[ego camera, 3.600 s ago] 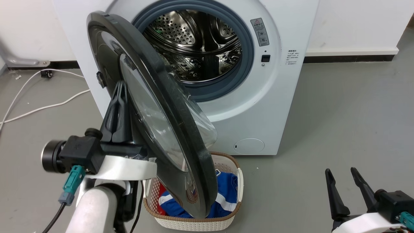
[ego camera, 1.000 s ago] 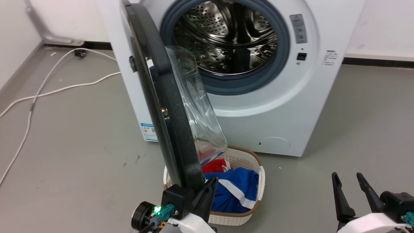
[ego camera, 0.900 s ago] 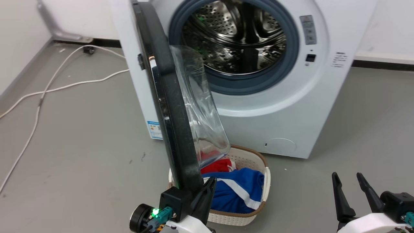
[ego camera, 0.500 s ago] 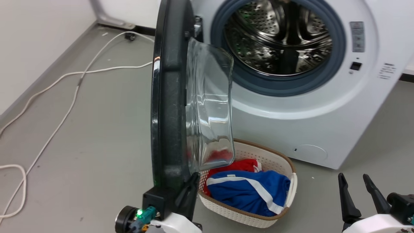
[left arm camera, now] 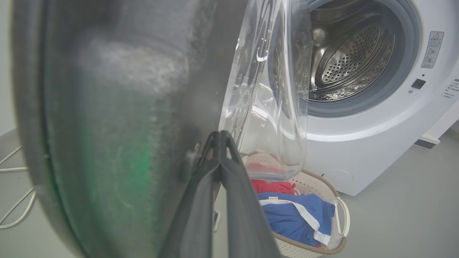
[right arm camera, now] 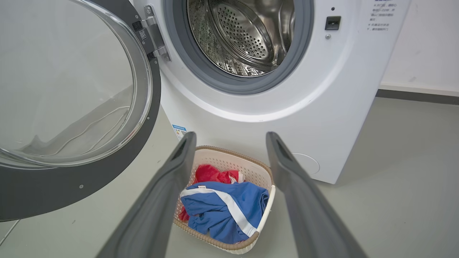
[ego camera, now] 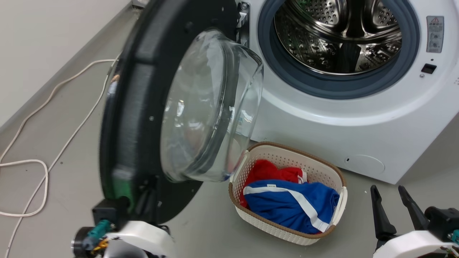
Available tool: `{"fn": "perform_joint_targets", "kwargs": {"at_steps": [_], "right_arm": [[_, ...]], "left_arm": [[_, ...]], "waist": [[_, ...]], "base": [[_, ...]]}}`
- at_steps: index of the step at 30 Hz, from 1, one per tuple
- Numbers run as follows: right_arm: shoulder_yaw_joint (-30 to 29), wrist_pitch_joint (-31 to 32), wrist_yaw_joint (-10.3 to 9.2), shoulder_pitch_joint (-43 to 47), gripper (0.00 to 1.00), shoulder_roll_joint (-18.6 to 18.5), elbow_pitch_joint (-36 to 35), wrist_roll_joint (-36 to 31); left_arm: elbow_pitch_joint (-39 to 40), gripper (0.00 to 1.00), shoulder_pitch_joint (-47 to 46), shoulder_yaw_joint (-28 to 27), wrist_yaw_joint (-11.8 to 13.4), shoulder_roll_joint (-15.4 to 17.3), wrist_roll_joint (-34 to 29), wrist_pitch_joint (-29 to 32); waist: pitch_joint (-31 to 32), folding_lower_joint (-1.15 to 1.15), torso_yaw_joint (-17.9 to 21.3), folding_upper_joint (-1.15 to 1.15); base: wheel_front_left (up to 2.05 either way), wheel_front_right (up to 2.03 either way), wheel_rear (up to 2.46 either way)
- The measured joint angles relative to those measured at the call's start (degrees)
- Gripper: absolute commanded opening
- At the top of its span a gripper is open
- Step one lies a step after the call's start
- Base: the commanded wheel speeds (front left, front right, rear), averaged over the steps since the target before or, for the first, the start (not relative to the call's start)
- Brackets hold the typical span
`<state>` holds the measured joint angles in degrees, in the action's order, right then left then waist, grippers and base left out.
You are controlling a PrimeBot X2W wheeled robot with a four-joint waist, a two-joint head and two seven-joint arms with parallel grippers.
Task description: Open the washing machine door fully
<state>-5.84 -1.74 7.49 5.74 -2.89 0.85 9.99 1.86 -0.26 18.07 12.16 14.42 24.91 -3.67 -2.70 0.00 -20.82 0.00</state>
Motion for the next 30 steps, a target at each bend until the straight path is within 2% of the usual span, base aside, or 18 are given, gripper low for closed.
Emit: {"fn": "perform_joint_targets", "kwargs": {"at_steps": [13,18,30], "right_arm": [[0.04,1.37,0.0,-2.31,1.0,0.0,-1.71,-1.85],[0.1,1.54,0.0,-3.28,1.0,-0.01,-2.15,-2.03],[0.53,1.71,0.0,-4.71,1.0,-0.01,-1.33,-2.33]], "left_arm": [[-7.75,0.0,-3.07,-12.7,-0.55,5.26,6.42,-5.81],[-12.76,0.0,-5.79,-16.48,-1.98,7.79,8.96,-6.67],[-22.92,0.0,-11.68,-21.05,-4.86,11.03,12.15,-8.8]], "waist": [[-5.12,0.0,2.48,0.0],[-6.83,0.0,3.22,0.0],[-8.15,0.0,4.72,0.0]], "base": [[0.0,0.0,0.0],[0.0,0.0,0.0],[0.0,0.0,0.0]]}}
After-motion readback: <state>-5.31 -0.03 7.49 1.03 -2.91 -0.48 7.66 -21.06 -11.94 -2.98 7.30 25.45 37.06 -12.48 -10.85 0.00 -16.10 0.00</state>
